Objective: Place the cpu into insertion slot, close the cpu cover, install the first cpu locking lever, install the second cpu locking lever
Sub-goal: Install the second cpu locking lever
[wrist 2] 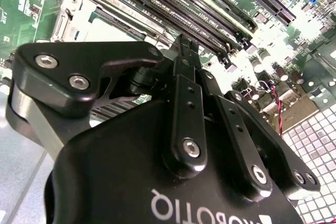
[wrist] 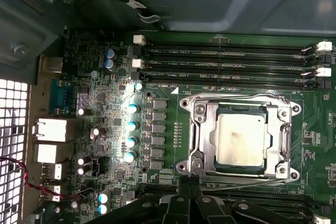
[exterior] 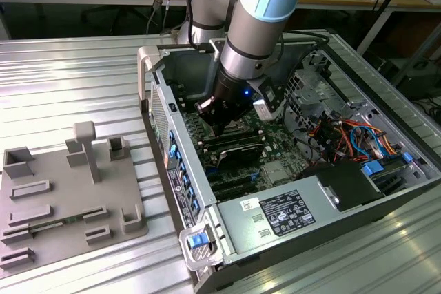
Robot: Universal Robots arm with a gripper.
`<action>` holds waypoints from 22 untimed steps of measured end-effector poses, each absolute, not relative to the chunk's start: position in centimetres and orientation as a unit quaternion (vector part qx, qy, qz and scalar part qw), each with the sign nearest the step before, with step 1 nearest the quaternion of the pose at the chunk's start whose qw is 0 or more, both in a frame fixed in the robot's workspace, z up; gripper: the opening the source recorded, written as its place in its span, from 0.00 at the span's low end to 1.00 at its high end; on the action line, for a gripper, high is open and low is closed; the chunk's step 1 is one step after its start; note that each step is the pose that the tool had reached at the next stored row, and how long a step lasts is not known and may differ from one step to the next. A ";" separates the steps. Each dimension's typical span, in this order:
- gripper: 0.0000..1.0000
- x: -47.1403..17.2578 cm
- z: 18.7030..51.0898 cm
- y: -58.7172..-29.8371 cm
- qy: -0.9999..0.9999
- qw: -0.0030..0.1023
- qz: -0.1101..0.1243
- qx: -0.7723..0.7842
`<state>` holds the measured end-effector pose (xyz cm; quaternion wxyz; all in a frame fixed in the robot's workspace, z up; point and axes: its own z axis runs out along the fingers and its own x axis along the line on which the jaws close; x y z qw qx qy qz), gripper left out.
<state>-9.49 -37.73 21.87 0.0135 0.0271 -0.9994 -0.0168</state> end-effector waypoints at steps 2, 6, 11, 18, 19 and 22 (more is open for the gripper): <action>0.11 -9.5 21.8 -37.7 -0.999 0.013 -0.018 0.027; 0.11 -9.5 21.6 -37.7 -0.999 0.014 -0.019 0.027; 0.11 -9.5 21.4 -37.7 -0.999 0.014 -0.020 0.027; 0.11 -9.5 21.1 -37.7 -0.999 0.014 -0.021 0.027; 0.11 -9.5 21.1 -37.7 -0.999 0.014 -0.021 0.027; 0.11 -9.5 21.1 -37.7 -0.999 0.014 -0.025 0.027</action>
